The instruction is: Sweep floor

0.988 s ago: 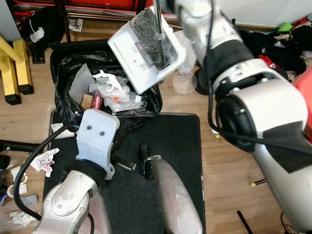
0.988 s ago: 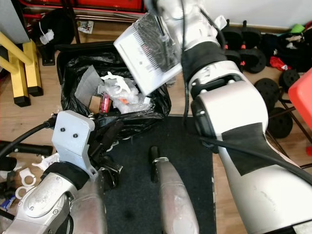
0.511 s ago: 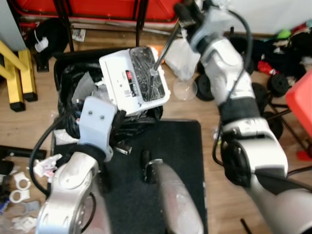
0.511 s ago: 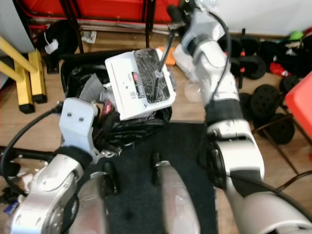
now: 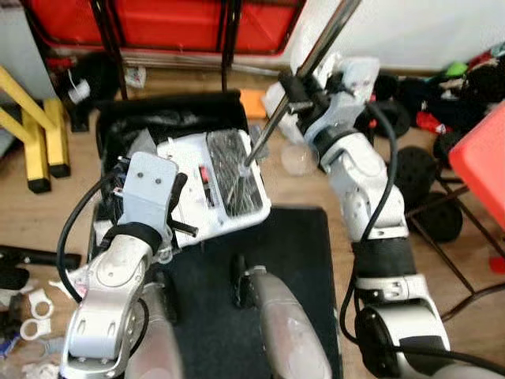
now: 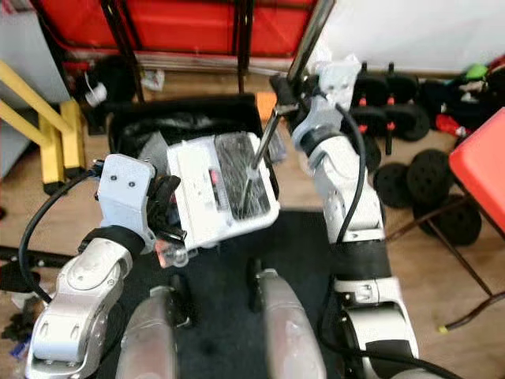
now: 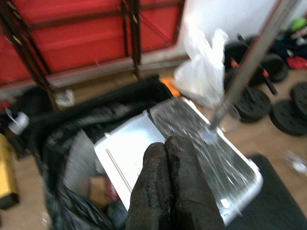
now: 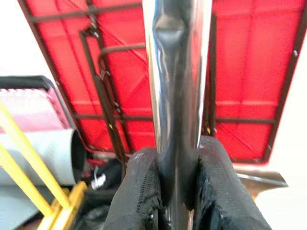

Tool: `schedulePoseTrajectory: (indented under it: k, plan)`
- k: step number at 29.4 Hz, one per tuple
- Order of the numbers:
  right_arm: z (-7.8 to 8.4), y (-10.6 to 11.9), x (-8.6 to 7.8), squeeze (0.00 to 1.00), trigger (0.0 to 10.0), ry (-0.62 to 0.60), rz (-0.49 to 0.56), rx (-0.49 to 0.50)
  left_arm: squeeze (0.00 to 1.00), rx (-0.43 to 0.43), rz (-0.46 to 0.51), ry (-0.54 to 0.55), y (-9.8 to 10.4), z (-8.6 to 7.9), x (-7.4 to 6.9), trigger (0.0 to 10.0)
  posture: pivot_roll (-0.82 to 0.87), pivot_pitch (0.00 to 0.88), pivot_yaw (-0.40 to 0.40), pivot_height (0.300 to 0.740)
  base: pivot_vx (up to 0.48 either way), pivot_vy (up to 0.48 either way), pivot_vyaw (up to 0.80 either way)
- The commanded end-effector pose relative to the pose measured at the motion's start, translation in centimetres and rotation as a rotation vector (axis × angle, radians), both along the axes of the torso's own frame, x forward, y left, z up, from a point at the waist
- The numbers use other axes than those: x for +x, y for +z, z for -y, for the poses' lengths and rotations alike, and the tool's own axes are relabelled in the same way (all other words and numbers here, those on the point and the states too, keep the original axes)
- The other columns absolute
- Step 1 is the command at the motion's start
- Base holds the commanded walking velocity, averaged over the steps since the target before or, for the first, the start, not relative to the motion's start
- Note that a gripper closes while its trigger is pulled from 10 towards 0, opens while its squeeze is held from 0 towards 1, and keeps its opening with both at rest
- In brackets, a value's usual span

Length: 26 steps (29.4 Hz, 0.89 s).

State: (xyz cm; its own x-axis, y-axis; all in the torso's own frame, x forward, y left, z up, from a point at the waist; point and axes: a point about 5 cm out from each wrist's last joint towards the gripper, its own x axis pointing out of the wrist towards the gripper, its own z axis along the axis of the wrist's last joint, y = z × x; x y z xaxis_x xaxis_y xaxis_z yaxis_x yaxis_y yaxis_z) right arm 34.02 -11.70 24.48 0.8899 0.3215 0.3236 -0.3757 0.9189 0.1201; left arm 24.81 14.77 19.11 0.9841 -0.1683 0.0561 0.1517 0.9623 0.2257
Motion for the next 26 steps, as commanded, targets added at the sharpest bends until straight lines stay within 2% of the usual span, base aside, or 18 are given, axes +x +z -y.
schedulePoseTrajectory:
  k: [1, 2, 3, 6, 8, 11, 15, 17, 18, 20, 22, 24, 26]
  plan:
    - [-0.2, 0.5, -0.7, 0.0, 10.0, 0.023, 0.033, 0.017, 0.0, -0.015, -0.029, -0.002, -0.9, -0.1, 0.0, 10.0, -0.13, 0.168, -0.154, 0.74, 0.0, 0.0, 0.0]
    - [0.3, -0.3, -1.4, 0.0, 10.0, 0.013, 0.004, 0.005, 0.0, -0.008, -0.031, -0.011, -1.2, -0.1, 0.3, 10.0, -0.14, 0.156, -0.147, 0.74, 0.48, 0.0, 0.0]
    - [0.3, -0.3, -1.4, 0.0, 10.0, 0.013, 0.004, 0.005, 0.0, -0.008, -0.031, -0.011, -1.2, -0.1, 0.3, 10.0, -0.14, 0.156, -0.147, 0.74, 0.48, 0.0, 0.0]
    - [1.4, -1.3, -2.5, 0.0, 10.0, -0.02, -0.044, -0.019, 0.0, -0.007, -0.035, -0.004, -1.7, -0.3, 1.2, 10.0, -0.16, 0.138, -0.132, 0.74, 0.0, 0.0, 0.0]
    - [1.4, -1.3, -2.5, 0.0, 10.0, -0.02, -0.044, -0.019, 0.0, -0.007, -0.035, -0.004, -1.7, -0.3, 1.2, 10.0, -0.16, 0.138, -0.132, 0.74, 0.0, 0.0, 0.0]
    - [2.2, -2.0, -3.2, 0.0, 10.0, -0.049, -0.077, -0.043, 0.0, -0.005, -0.024, -0.004, -2.0, -0.4, 2.1, 10.0, -0.17, 0.124, -0.127, 0.74, 0.0, 0.0, 0.0]
    - [2.9, -3.0, -3.7, 0.0, 10.0, -0.072, -0.1, -0.07, 0.0, 0.022, -0.025, -0.052, -2.4, 0.1, 2.3, 10.0, -0.18, 0.112, -0.125, 0.74, 0.12, 0.0, 0.0]
    - [2.9, -3.0, -3.7, 0.0, 10.0, -0.072, -0.1, -0.07, 0.0, 0.022, -0.025, -0.052, -2.4, 0.1, 2.3, 10.0, -0.18, 0.112, -0.125, 0.74, 0.48, 0.0, 0.0]
    - [3.2, -3.6, -4.1, 0.0, 10.0, -0.087, -0.116, -0.081, 0.0, 0.0, -0.035, -0.062, -2.9, 0.2, 2.1, 10.0, -0.18, 0.089, -0.119, 0.74, 0.0, 0.0, 0.0]
    - [3.2, -3.6, -4.1, 0.0, 10.0, -0.087, -0.116, -0.081, 0.0, 0.0, -0.035, -0.062, -2.9, 0.2, 2.1, 10.0, -0.18, 0.089, -0.119, 0.74, 0.0, 0.0, 0.0]
    - [3.8, -5.1, -5.0, 0.0, 10.0, -0.111, -0.145, -0.096, 0.0, -0.003, -0.06, -0.05, -3.7, 0.3, 2.2, 10.0, -0.17, 0.054, -0.107, 0.74, 0.0, 0.0, 0.0]
    - [3.8, -5.1, -5.0, 0.0, 10.0, -0.111, -0.145, -0.096, 0.0, -0.003, -0.06, -0.05, -3.7, 0.3, 2.2, 10.0, -0.17, 0.054, -0.107, 0.74, 0.0, 0.0, 0.0]
    - [4.1, -5.9, -5.4, 0.0, 10.0, -0.124, -0.162, -0.106, 0.0, -0.001, -0.056, -0.037, -3.8, 0.2, 2.8, 10.0, -0.17, 0.028, -0.103, 0.74, 0.0, 0.0, 0.0]
